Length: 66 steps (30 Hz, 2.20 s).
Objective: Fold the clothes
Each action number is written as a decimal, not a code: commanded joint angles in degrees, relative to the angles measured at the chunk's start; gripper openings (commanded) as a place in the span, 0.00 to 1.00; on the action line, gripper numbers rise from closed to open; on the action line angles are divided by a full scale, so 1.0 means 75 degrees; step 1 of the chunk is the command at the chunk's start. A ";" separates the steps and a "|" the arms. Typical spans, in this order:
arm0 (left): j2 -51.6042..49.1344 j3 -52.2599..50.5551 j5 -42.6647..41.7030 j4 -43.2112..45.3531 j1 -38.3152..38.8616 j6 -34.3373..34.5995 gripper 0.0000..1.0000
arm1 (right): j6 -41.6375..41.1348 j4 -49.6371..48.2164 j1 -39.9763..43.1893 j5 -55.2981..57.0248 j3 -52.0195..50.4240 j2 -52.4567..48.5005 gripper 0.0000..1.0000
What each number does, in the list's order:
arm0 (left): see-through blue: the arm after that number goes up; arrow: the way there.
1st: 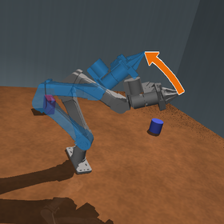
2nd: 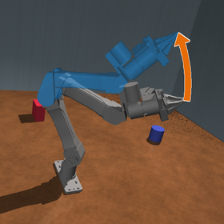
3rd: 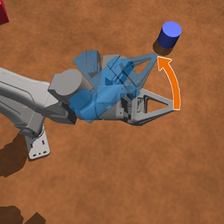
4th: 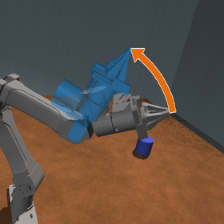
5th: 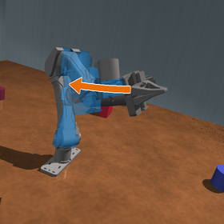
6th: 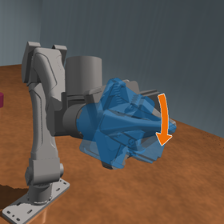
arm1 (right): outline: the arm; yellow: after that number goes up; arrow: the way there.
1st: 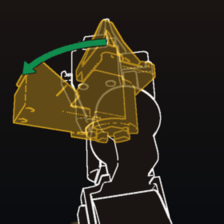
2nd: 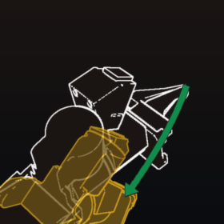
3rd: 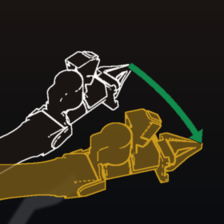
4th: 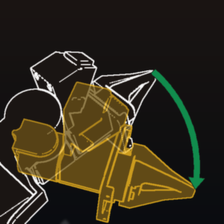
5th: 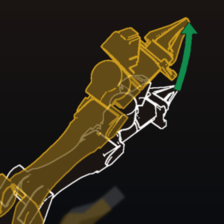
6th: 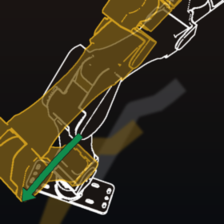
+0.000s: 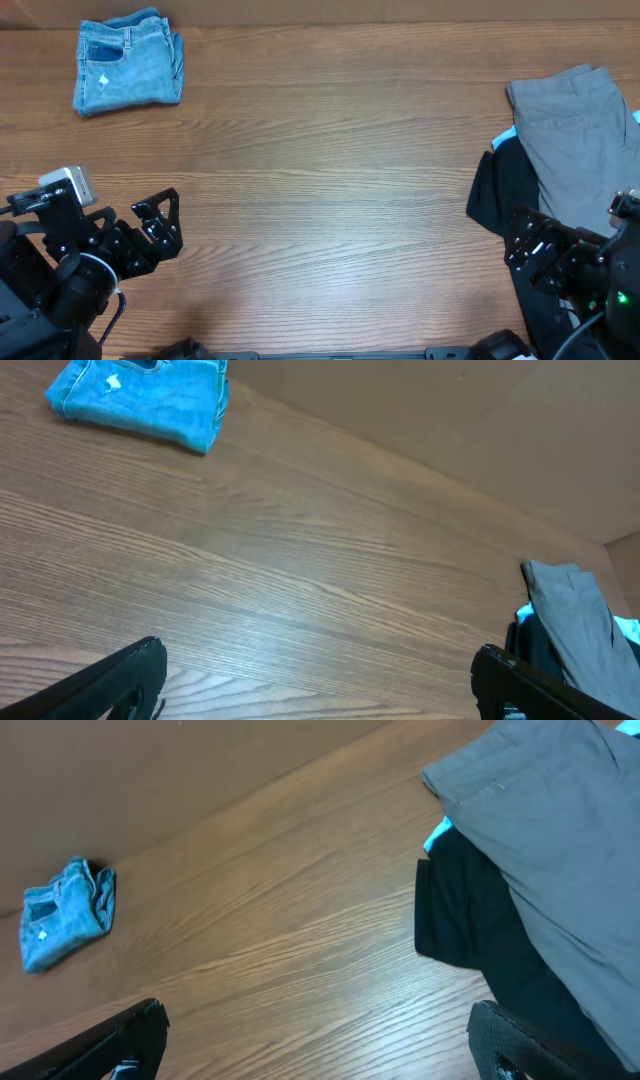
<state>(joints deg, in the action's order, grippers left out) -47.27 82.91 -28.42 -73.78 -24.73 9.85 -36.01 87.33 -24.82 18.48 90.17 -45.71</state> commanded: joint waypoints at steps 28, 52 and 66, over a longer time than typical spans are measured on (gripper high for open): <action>0.0006 0.0009 0.0073 0.0015 0.0064 -0.0204 1.00 | 0.0589 -0.4500 0.2282 -0.1341 -0.6624 0.2987 1.00; 0.0006 0.0009 0.0073 0.0015 0.0064 -0.0204 1.00 | 0.0667 -0.9238 0.2512 -0.2299 -1.1147 0.6015 1.00; 0.0003 0.0009 0.0073 0.0015 0.0064 -0.0204 1.00 | 0.1437 -1.1004 0.2521 -0.2276 -1.1791 0.6073 1.00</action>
<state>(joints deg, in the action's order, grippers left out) -47.27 82.85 -28.01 -73.78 -24.73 9.85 -26.72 8.03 -6.35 1.50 3.62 -0.84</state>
